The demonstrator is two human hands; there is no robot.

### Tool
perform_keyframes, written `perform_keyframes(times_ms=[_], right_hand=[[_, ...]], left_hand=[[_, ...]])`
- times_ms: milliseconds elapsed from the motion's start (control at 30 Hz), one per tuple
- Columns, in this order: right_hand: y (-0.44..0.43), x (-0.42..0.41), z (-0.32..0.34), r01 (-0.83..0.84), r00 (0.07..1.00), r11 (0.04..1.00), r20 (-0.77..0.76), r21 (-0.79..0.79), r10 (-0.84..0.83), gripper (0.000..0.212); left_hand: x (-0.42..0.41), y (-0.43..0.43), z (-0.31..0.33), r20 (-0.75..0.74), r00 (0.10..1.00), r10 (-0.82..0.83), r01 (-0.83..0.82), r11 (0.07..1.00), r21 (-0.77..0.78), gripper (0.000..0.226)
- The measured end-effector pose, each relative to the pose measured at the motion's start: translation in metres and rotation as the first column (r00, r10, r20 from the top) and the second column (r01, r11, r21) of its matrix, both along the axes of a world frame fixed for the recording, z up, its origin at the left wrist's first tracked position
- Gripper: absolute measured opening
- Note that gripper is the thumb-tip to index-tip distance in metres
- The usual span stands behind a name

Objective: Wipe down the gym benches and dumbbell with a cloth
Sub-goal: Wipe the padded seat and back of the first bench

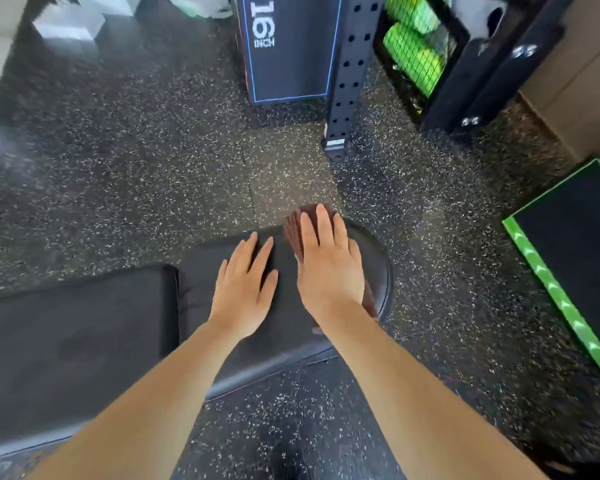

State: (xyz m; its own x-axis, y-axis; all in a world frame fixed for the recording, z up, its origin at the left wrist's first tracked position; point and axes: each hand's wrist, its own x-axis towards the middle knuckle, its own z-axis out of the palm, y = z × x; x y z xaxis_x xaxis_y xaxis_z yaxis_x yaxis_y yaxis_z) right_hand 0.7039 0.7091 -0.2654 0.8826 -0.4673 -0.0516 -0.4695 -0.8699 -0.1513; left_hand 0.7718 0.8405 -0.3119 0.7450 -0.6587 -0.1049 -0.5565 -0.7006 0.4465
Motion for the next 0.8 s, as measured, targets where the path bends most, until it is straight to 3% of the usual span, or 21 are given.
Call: perform_keyframes(times_ms=[200,367,467,667,800], right_hand=[[0.008,-0.021,-0.002,0.009,0.998,0.999,0.067,-0.045,-0.006,0.068],[0.001,-0.035,-0.002,0.098,0.978,0.995,0.189,-0.017,-0.093,0.062],[-0.017,-0.004,0.014,0.153,0.976,0.988,0.159,-0.032,-0.147,0.055],[0.012,-0.042,-0.013,0.09,0.958,0.982,0.283,-0.166,-0.04,0.052],[0.02,-0.062,-0.019,0.123,0.937,0.989,0.338,-0.08,-0.089,0.055]], left_hand=[[0.0,0.002,-0.025,0.111,0.993,0.047,-0.025,0.981,-0.192,0.051],[-0.001,0.001,-0.028,0.123,0.992,0.04,-0.01,0.972,-0.236,0.05],[0.004,-0.003,-0.024,0.123,0.992,0.016,0.021,0.956,-0.292,0.049],[0.002,0.006,-0.032,0.165,0.986,-0.004,0.062,0.937,-0.344,0.048],[0.002,0.006,-0.031,0.173,0.985,-0.006,0.067,0.934,-0.352,0.051]])
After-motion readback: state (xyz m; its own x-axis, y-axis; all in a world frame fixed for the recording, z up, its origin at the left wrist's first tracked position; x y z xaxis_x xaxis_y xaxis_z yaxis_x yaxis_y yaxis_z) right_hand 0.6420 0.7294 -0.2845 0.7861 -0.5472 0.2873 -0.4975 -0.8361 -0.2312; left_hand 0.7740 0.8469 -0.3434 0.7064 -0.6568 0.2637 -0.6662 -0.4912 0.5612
